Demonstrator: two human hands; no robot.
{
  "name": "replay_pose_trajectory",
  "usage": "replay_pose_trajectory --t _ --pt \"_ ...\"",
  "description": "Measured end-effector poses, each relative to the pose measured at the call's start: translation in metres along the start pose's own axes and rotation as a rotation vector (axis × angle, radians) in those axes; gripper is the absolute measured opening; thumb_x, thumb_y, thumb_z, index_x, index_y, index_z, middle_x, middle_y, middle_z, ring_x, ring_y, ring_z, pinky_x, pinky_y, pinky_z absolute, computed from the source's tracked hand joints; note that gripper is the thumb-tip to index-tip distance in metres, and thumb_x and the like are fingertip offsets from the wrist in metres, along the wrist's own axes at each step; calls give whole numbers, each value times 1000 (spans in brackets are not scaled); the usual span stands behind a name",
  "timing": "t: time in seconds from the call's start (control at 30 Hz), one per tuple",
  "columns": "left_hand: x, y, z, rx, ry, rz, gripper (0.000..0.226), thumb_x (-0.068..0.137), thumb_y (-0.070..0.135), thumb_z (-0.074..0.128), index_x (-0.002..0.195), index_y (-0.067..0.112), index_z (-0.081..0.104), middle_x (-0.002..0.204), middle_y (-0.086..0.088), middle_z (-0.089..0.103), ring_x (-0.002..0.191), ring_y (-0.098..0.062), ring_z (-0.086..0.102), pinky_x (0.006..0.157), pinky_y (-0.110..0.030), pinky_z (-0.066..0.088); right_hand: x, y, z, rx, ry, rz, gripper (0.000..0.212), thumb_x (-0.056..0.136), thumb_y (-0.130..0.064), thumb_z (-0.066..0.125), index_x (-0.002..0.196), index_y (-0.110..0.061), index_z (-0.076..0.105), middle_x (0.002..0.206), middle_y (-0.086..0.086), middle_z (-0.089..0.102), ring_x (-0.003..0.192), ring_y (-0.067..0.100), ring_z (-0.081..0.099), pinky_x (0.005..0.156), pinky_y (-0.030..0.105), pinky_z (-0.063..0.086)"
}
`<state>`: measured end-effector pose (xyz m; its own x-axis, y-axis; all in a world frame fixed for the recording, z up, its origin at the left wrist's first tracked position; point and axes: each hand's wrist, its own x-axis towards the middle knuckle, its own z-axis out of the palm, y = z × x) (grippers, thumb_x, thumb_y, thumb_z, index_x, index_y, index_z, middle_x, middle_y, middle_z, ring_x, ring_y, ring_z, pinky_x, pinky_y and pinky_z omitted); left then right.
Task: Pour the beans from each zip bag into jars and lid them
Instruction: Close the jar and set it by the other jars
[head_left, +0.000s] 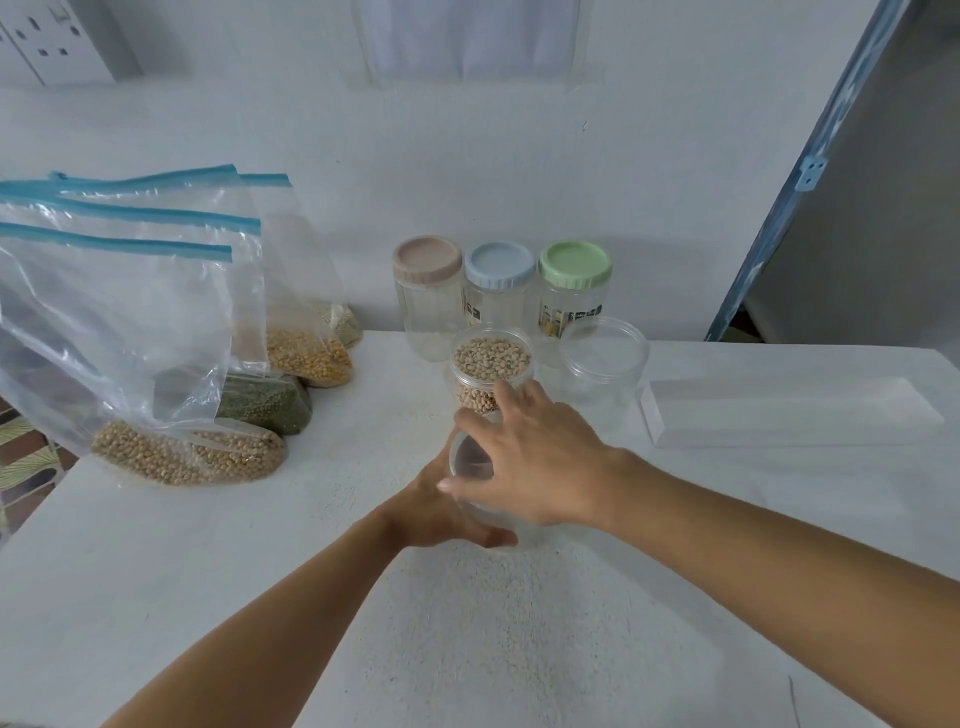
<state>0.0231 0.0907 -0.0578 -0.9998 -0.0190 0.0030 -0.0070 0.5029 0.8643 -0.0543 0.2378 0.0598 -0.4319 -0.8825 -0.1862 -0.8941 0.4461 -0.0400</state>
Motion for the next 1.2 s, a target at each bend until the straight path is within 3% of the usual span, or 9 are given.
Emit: replay_pose_trajectory --t 0.2,0.27,0.4,0.6,0.67,0.8,0.9,1.07,1.2 --pt "0 0 0 32 2 -2 88 67 11 96 132 36 41 130 15 52 124 7 52 98 -11 44 8 16 -16 452 -146 -313 45 73 -34 82 113 -39 60 124 -13 46 122 12 35 105 41 40" --pt "1 -2 0 40 13 11 88 68 10 95 132 36 41 129 14 52 122 8 53 96 -11 45 5 15 -13 521 -52 -285 49 79 -49 80 122 -41 56 131 -13 46 129 11 34 108 40 38" --pt "-1 -2 1 12 -24 -41 75 73 7 91 119 41 44 115 17 56 106 19 55 83 -8 48 3 -1 -3 32 41 -34 71 89 -82 35 143 -37 40 148 10 37 136 32 32 100 50 41" --pt "-2 -3 -1 14 -3 -49 85 68 19 97 135 35 47 136 11 53 129 1 51 106 -23 46 1 13 -13 454 -111 -328 34 83 -30 76 114 -39 68 130 -13 46 129 13 31 111 44 35" --pt "-1 0 -1 25 0 -37 83 69 18 96 134 33 47 131 9 54 126 3 53 101 -21 50 -3 12 -15 491 -18 -294 40 88 -49 72 126 -39 62 143 -12 42 140 13 26 116 44 31" --pt "-1 2 0 -55 12 -60 90 62 18 99 136 24 47 120 23 57 110 16 58 93 -17 53 -8 -5 -4 65 7 5 76 86 -85 35 151 -46 27 161 8 18 144 37 23 108 56 37" --pt "-1 -2 2 -15 12 -47 81 66 15 97 132 24 51 118 30 62 116 3 60 91 -16 51 -8 -10 3 8 31 -3 64 91 -67 51 148 -43 34 151 12 27 134 42 32 97 50 45" --pt "-3 0 -2 -38 11 -55 102 63 17 99 148 18 41 139 4 54 129 -3 53 103 -22 47 -7 19 -13 245 -31 -287 59 77 -38 77 131 -47 56 136 -7 36 124 18 38 102 40 44" --pt "-1 1 -3 -46 -2 -53 106 63 19 99 150 17 38 141 1 55 133 -17 53 109 -38 49 -10 37 -9 491 156 -310 50 72 -40 78 119 -43 59 129 -12 42 122 14 44 101 38 47"
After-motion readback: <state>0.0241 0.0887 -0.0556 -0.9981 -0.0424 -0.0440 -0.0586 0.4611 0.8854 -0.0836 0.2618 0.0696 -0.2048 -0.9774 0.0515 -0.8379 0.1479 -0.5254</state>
